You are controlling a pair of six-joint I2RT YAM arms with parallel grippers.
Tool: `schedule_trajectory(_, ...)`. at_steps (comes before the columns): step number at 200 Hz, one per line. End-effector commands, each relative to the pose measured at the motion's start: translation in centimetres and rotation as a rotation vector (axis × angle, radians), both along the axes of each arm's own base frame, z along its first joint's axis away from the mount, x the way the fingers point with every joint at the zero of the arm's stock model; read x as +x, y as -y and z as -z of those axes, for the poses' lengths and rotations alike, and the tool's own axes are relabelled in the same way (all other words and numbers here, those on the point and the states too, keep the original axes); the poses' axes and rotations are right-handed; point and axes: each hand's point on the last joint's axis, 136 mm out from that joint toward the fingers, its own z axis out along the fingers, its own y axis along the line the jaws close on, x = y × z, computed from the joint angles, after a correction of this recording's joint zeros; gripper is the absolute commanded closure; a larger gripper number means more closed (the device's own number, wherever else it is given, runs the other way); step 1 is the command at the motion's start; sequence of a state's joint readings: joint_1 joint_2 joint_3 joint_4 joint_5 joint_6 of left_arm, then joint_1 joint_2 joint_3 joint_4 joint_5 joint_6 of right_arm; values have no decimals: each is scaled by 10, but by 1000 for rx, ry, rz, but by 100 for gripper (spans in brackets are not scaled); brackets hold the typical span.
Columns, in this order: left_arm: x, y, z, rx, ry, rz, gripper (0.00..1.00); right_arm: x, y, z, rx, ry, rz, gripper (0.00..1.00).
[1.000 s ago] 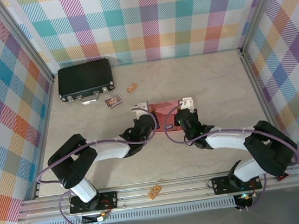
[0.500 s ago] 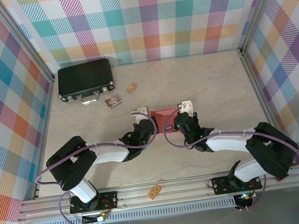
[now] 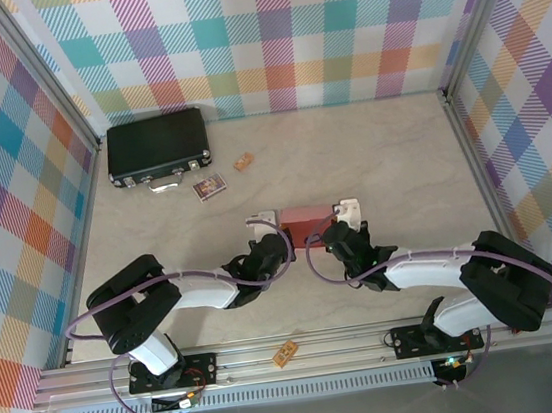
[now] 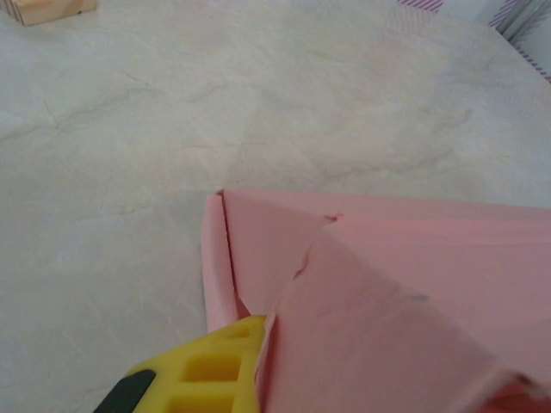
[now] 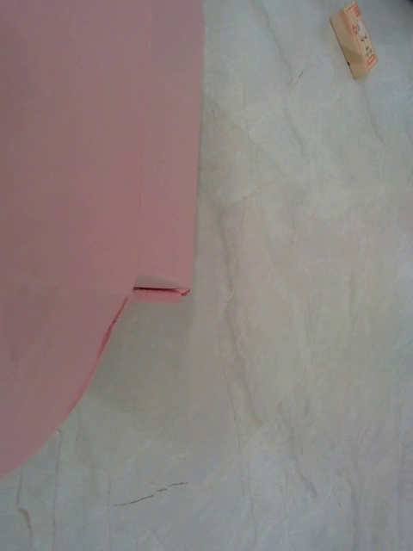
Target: Fold the paper box
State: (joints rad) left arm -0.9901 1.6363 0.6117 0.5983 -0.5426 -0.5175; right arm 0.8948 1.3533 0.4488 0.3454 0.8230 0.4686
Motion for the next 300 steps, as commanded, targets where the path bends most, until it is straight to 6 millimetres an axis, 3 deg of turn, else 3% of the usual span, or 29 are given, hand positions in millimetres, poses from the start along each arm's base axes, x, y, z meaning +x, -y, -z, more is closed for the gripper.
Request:
schedule_trajectory(1,-9,-5,5,-5,-10,-11,87,-12,8,12,-7,-34,26,98)
schedule_trajectory(57,-19,-13,20,4,-39,-23,85,-26,16,25,-25,-72,50,95)
schedule_trajectory(111,-24,-14,18,-5,-38,-20,85,-34,23,29,-32,-92,63,90)
schedule_trajectory(182,-30,-34,18,15,-41,-55,85,-44,34,26,-26,-133,89,66)
schedule_trajectory(224,-31,-59,12,83,-30,-131,84,-56,51,27,-23,-167,123,56)
schedule_trajectory(253,-30,-84,3,156,-14,-231,81,-70,78,30,-37,-196,204,52)
schedule_trajectory(300,-26,-131,-31,325,30,-469,81,-84,116,26,31,-230,397,51)
